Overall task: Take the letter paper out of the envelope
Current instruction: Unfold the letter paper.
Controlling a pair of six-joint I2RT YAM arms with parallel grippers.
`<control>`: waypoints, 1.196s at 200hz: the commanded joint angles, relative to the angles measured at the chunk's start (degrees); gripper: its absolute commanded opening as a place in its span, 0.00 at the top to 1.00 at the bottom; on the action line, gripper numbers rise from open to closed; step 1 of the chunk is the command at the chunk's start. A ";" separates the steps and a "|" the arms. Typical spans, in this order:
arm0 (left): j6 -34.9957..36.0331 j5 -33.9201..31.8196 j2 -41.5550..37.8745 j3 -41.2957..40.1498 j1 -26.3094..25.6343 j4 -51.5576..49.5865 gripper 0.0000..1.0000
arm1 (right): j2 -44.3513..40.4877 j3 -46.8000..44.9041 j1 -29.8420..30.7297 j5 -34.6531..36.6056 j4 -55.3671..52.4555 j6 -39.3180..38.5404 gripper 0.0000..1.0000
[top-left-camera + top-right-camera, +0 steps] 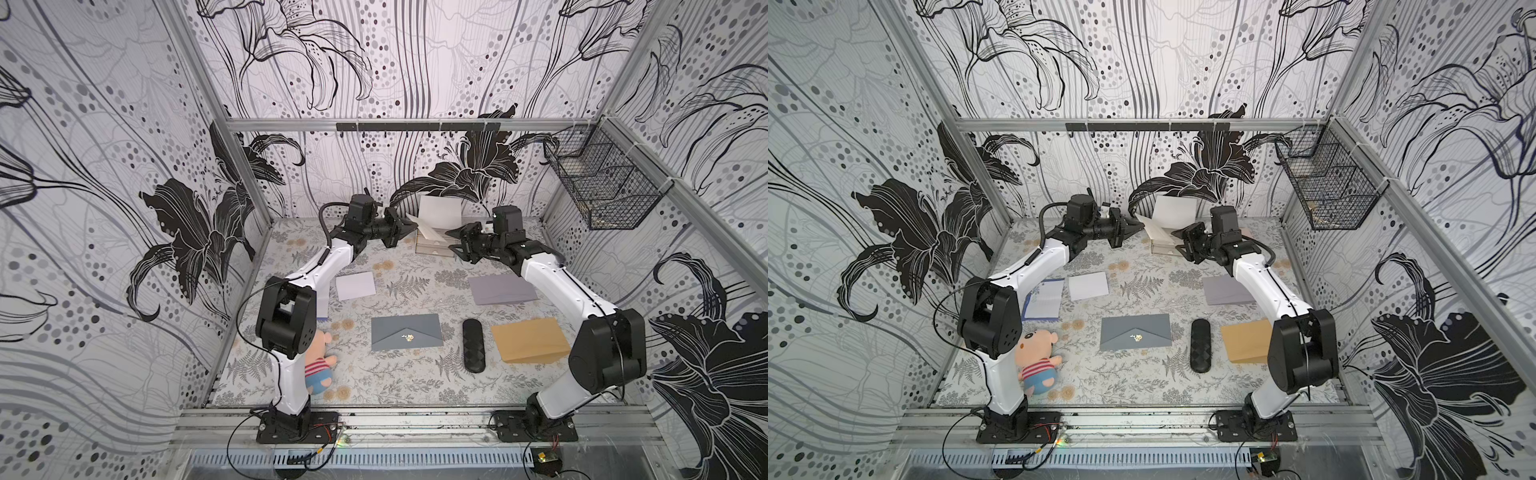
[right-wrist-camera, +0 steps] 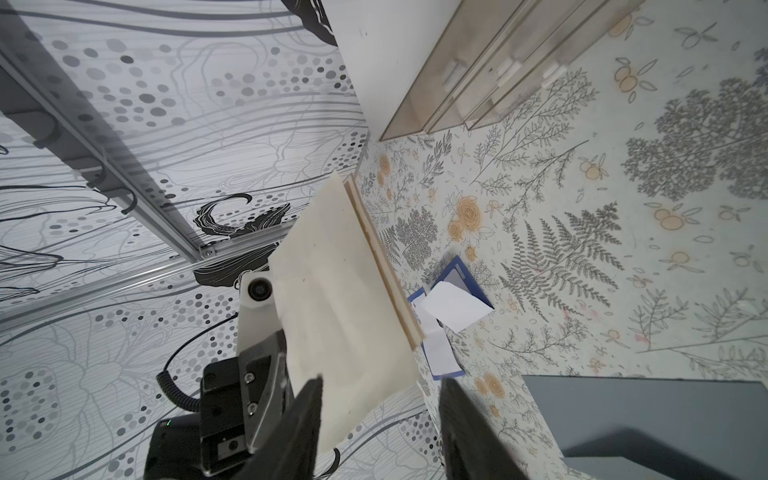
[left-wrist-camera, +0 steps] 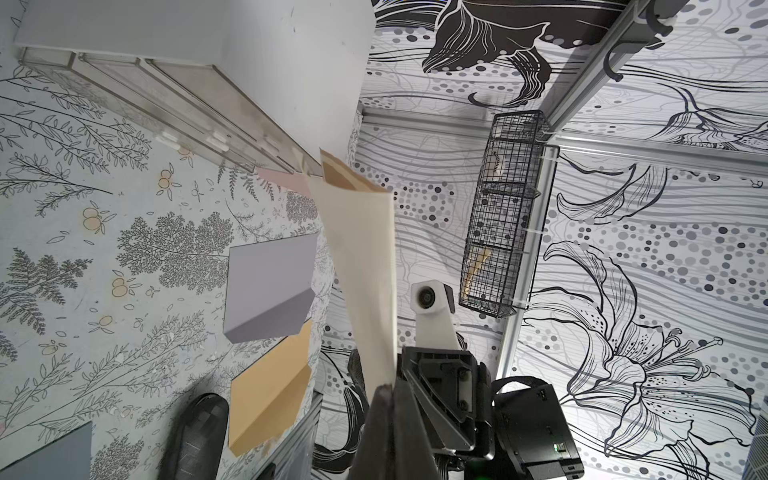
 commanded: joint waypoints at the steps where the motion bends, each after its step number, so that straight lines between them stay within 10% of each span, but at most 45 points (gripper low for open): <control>1: -0.09 1.18 0.28 0.57 -0.28 1.28 1.00 | 0.91 2.19 -0.64 -0.80 1.28 0.65 0.52; 239: -0.32 1.90 0.15 -0.58 -1.29 2.21 1.00 | -0.42 -0.86 -0.62 -0.67 3.90 3.26 0.55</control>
